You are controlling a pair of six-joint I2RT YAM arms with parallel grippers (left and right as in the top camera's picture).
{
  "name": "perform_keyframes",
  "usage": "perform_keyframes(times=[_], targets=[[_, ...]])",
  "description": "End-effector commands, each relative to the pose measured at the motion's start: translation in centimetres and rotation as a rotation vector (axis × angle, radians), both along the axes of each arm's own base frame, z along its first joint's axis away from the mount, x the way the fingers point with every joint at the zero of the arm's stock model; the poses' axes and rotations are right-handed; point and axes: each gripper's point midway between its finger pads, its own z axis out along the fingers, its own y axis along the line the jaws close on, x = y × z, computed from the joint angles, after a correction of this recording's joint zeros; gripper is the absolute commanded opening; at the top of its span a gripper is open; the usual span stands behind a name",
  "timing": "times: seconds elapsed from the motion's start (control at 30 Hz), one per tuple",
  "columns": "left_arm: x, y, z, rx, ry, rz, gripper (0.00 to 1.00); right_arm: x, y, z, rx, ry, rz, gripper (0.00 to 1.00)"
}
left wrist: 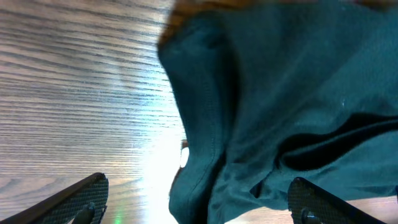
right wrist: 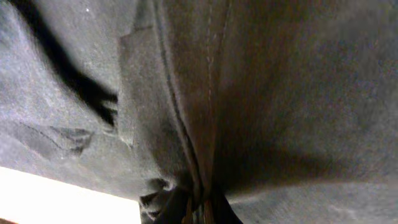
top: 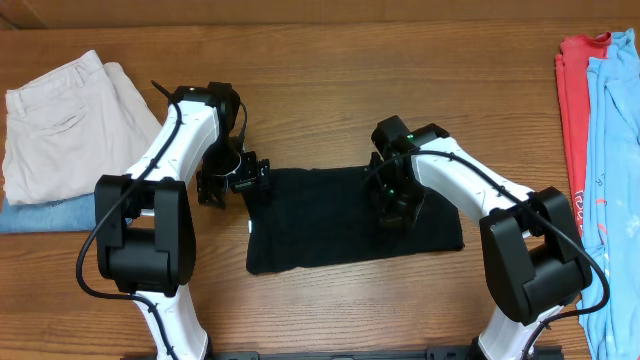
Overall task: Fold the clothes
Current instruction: 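Press the folded right half down with the right gripper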
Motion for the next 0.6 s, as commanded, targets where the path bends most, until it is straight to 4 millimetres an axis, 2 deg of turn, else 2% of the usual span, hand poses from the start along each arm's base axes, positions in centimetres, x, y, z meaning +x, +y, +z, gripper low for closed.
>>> perform_keyframes(times=[0.0,0.1,0.23,0.27,0.47,0.57], targets=[[0.1,-0.1,0.7,-0.019,-0.025,-0.009,0.95,0.6,-0.3,1.5,0.000,-0.037,0.031,0.04],[0.1,-0.1,0.7,-0.019,-0.028,-0.009,0.95,0.6,-0.2,1.5,0.005,-0.040,0.030,0.09],[0.1,-0.1,0.7,-0.018,-0.027,-0.010,0.95,1.0,1.0,1.6,0.066,-0.051,0.024,0.31],[0.1,-0.1,0.7,-0.018,-0.027,-0.010,0.95,1.1,1.4,1.6,0.089,-0.051,0.021,0.34],[0.1,-0.1,0.7,-0.018,-0.027,-0.010,0.95,1.5,3.8,2.3,0.226,-0.052,0.017,0.41],[0.1,-0.1,0.7,-0.018,-0.027,-0.010,0.95,1.2,4.3,2.6,0.267,-0.043,0.038,0.42]])
